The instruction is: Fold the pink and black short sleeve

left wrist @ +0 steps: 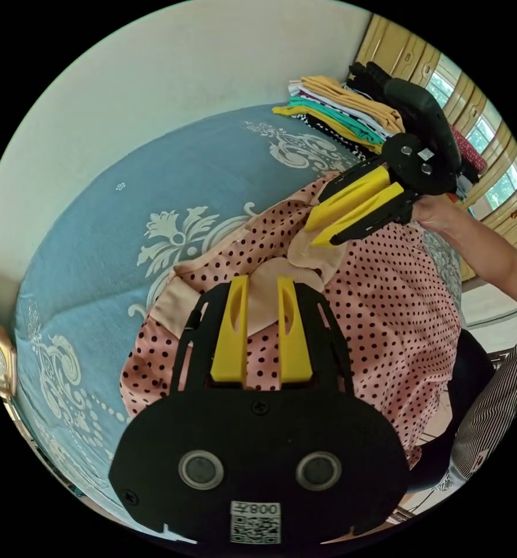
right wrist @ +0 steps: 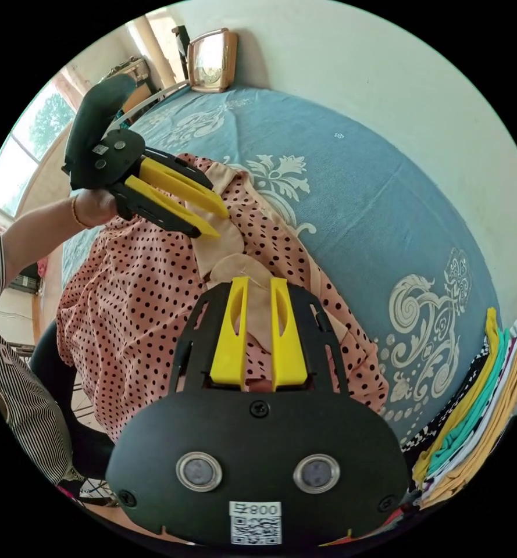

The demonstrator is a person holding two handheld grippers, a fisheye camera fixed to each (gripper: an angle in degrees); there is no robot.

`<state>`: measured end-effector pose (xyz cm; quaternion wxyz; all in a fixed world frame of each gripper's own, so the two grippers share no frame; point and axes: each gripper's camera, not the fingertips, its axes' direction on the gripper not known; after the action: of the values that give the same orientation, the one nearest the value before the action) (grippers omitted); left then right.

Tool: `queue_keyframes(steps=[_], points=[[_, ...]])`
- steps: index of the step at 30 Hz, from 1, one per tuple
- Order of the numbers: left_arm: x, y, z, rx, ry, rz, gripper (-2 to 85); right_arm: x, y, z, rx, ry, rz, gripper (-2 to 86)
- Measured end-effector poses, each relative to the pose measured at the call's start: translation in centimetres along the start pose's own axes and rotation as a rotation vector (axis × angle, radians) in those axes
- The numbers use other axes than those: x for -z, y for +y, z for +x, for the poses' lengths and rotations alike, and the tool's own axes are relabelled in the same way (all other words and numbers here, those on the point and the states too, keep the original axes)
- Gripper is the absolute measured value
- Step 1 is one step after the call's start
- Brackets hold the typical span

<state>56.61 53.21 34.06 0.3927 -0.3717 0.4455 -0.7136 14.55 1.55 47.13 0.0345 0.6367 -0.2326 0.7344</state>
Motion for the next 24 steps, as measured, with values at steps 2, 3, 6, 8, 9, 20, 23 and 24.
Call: queue_keyframes(steps=[2, 3, 6, 8, 9, 20, 23, 24], points=[[-0.8, -0.8, 0.2, -0.010, -0.028, -0.052, 5.7, -1.0, -0.9, 0.0, 0.010, -0.018, -0.029, 6.7], [-0.6, -1.0, 0.4, -0.015, -0.042, -0.033, 4.8, -1.4, -1.1, 0.2, 0.004, -0.015, -0.030, 6.4], [-0.1, -1.5, 0.7, -0.022, -0.026, -0.020, 2.7, -1.0, -1.0, 0.8, -0.019, -0.041, 0.001, 4.7], [0.4, -1.5, 1.0, -0.025, -0.040, -0.004, 2.2, -0.7, -0.8, 0.9, -0.024, -0.031, 0.017, 2.0], [0.9, -1.3, 1.2, -0.022, -0.051, 0.024, 1.9, -0.5, -0.5, 0.9, -0.023, -0.032, 0.023, 1.3], [6.5, 5.2, 4.9, -0.014, -0.076, 0.258, 1.7, 6.9, 9.3, -3.4, -0.020, 0.027, 0.357, 0.0], [5.7, 7.2, 5.9, 0.004, -0.093, 0.197, 2.0, 5.8, 12.2, -5.0, -0.023, 0.059, 0.331, 0.0], [5.5, 7.8, 5.8, 0.038, -0.069, 0.174, 2.2, 5.1, 12.9, -5.0, -0.044, 0.039, 0.288, 0.1]])
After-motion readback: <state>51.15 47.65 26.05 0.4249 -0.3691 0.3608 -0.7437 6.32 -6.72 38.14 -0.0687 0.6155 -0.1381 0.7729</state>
